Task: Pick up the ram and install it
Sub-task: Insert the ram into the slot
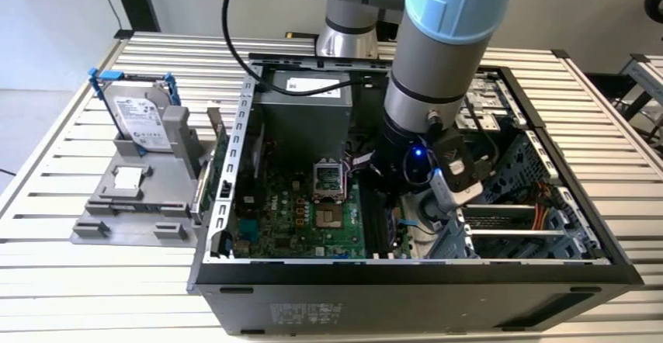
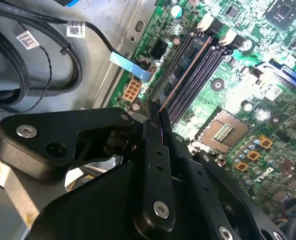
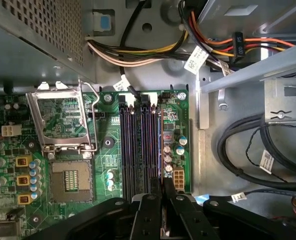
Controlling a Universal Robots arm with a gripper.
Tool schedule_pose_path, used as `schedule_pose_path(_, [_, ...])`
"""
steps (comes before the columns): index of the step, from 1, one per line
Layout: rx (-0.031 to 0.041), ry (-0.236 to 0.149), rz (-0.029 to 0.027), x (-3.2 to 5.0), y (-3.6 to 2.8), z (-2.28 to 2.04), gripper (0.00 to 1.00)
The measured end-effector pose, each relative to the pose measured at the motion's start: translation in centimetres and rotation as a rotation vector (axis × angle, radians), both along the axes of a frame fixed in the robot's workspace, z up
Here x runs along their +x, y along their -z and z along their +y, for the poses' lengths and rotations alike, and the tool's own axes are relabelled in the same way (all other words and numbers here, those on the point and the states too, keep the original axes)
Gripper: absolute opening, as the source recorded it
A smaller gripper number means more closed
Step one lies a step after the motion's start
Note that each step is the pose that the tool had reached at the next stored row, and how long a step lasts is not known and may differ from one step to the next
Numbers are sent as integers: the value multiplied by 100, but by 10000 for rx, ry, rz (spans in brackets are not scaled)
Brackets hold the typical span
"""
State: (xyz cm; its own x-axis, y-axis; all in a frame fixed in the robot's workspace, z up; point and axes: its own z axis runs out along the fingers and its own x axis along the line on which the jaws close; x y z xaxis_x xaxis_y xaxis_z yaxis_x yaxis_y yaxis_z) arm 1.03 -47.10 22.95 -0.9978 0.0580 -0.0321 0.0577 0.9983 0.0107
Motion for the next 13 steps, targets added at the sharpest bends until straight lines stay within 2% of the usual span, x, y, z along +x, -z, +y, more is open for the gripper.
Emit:
schedule_pose_path(2, [1, -51, 0, -2, -14, 0, 0])
schedule_pose_path(6, [1, -410, 0, -15, -14, 0, 0])
schedule_pose_path(13, [0, -416, 0, -17, 18, 0, 0])
